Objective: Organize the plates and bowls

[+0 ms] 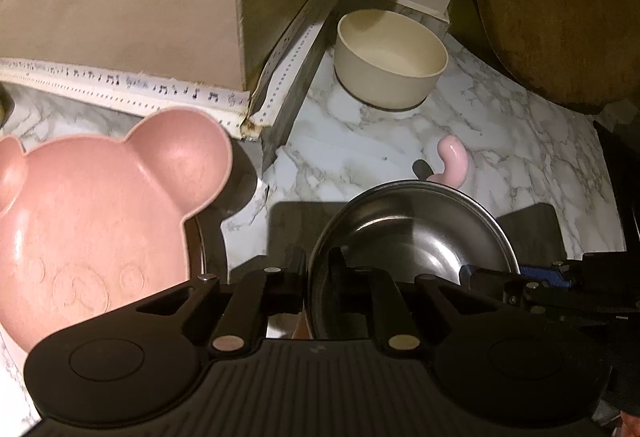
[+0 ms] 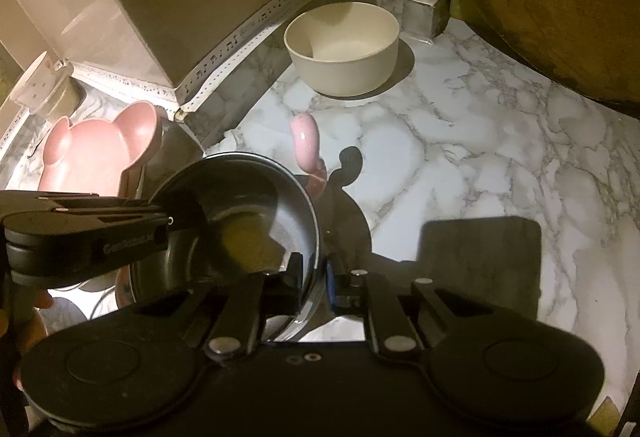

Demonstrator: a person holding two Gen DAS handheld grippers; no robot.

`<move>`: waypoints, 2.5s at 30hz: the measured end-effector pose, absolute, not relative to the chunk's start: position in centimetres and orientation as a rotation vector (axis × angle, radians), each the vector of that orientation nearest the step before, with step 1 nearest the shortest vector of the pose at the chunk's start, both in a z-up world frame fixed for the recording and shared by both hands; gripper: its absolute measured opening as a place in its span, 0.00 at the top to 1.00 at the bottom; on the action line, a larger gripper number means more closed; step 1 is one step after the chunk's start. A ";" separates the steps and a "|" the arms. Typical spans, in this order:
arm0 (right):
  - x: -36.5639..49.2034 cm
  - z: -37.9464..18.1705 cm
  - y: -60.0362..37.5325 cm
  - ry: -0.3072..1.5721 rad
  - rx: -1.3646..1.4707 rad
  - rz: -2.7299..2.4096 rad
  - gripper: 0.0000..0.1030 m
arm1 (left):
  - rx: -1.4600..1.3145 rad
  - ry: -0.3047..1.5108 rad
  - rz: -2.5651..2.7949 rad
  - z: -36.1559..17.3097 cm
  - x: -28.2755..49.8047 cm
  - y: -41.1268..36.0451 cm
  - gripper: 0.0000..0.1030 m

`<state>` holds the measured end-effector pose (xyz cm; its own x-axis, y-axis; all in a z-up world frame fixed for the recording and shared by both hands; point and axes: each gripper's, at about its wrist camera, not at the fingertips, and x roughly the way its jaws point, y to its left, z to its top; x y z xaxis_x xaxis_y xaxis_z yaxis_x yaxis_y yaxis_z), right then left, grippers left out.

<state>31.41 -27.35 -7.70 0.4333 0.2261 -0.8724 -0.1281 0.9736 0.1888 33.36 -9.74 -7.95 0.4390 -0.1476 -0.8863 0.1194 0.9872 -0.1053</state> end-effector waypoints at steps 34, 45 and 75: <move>27.6 -0.9 -20.5 1.035 -0.015 0.399 0.91 | -0.042 1.020 -0.112 -0.4 25.3 -2.6 0.92; 25.6 1.1 -16.0 1.001 -0.051 0.510 0.91 | -0.058 1.001 -0.045 1.9 21.3 1.7 0.92; 19.8 -4.2 -6.4 1.145 -0.168 0.681 0.91 | -0.107 1.109 0.122 -1.8 13.0 9.5 0.92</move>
<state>19.75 -6.41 -4.21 0.2381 0.4113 -0.8798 -0.5766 0.7888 0.2127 13.00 9.47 -1.79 0.4403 0.0448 -0.8967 -0.1519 0.9881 -0.0252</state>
